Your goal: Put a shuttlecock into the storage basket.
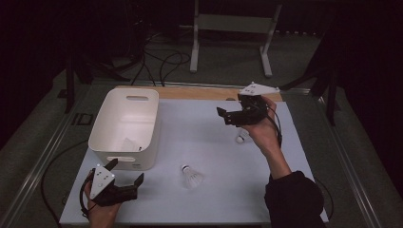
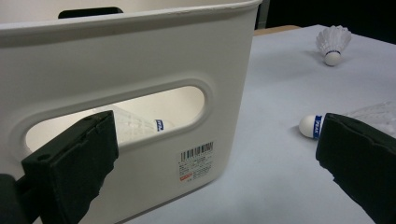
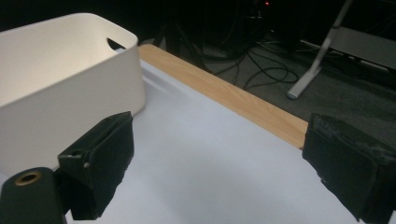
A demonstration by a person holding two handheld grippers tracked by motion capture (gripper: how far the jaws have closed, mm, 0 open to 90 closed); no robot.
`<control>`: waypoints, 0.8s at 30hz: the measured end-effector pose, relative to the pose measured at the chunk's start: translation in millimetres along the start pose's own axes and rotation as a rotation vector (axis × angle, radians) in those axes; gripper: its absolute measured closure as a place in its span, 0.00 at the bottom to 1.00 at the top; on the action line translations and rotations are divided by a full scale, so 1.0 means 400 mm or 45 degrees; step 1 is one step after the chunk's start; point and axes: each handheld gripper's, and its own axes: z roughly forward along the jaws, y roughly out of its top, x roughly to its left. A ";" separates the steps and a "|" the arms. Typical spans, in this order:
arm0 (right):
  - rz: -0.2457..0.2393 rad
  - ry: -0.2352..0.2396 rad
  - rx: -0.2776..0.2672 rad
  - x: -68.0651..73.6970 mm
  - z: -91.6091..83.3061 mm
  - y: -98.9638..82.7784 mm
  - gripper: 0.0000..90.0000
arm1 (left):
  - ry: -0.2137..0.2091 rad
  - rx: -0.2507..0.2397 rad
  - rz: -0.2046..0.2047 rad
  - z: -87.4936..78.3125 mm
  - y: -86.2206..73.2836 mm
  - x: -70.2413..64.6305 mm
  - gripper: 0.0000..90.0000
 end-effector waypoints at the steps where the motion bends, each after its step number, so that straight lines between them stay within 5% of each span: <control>1: 0.001 -0.004 0.005 -0.004 -0.002 -0.002 0.10 | 0.000 0.000 -0.001 0.000 0.000 0.000 0.00; 24: 0.037 -0.101 0.046 -0.081 -0.032 -0.057 0.10 | 0.004 -0.003 -0.009 -0.001 -0.004 0.006 0.00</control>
